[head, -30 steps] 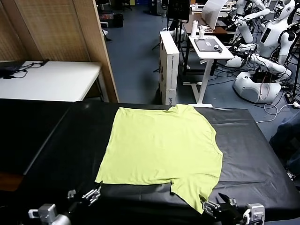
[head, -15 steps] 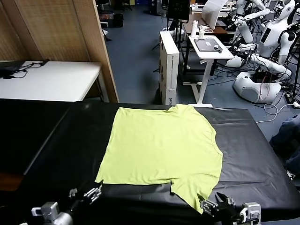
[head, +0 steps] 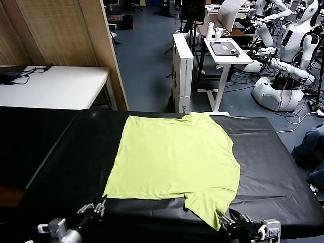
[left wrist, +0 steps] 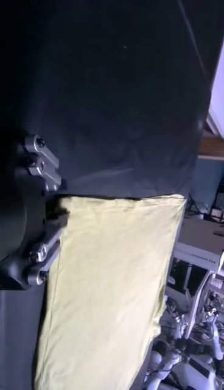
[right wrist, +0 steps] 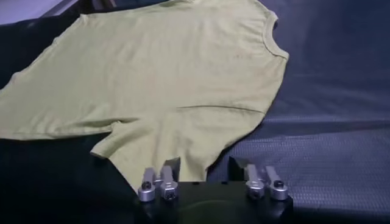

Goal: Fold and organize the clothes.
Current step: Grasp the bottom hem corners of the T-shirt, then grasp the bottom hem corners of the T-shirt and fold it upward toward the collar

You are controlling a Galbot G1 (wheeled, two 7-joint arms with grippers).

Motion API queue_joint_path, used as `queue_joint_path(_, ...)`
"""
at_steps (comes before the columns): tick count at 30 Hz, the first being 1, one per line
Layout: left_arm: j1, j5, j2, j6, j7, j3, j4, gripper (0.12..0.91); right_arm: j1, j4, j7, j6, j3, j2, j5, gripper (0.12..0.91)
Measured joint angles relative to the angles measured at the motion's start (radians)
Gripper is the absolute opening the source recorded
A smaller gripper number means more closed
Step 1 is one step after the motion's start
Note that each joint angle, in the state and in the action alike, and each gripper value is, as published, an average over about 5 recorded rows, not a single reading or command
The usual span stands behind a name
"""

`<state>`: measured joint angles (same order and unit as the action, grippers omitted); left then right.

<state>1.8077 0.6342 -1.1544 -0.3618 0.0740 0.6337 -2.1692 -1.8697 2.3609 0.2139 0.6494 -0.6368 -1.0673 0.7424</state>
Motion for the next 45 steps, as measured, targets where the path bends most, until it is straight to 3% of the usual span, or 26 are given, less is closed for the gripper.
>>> queue_joint_path(2,0.0,0.0,0.0,0.0,0.0,0.0,-0.001,0.163,-0.006,0.006,0.006,0.001,-0.004,0.002,0.002,0.145)
queue_joint_path(4,0.001,0.0,0.0,-0.001,0.0,0.0,-0.002,0.145,-0.016,0.017,0.017,0.005,-0.011,0.006,0.007,0.139)
queue_joint_path(10,0.017,-0.003,0.001,-0.003,0.005,0.013,-0.019,0.145,-0.079,0.071,0.047,0.038,-0.038,0.019,0.008,0.139)
queue_joint_path(15,0.069,-0.003,0.003,0.0,0.008,0.043,-0.055,0.145,-0.126,0.103,0.048,0.038,-0.045,0.017,0.001,0.139)
queue_joint_path(23,0.185,-0.003,-0.002,0.009,0.009,0.103,-0.136,0.145,-0.108,0.105,0.028,-0.035,-0.061,0.02,0.021,0.139)
queue_joint_path(33,0.131,0.0,-0.068,0.022,0.017,0.09,-0.147,0.145,0.05,0.034,-0.009,-0.134,-0.064,0.073,0.073,0.139)
queue_joint_path(39,0.026,0.023,-0.114,0.018,0.035,0.066,-0.127,0.145,0.189,-0.065,-0.015,-0.159,-0.022,0.112,0.086,0.139)
queue_joint_path(45,-0.068,-0.008,-0.15,0.023,0.029,0.037,-0.086,0.145,0.366,-0.193,-0.012,-0.161,0.057,0.145,0.072,0.139)
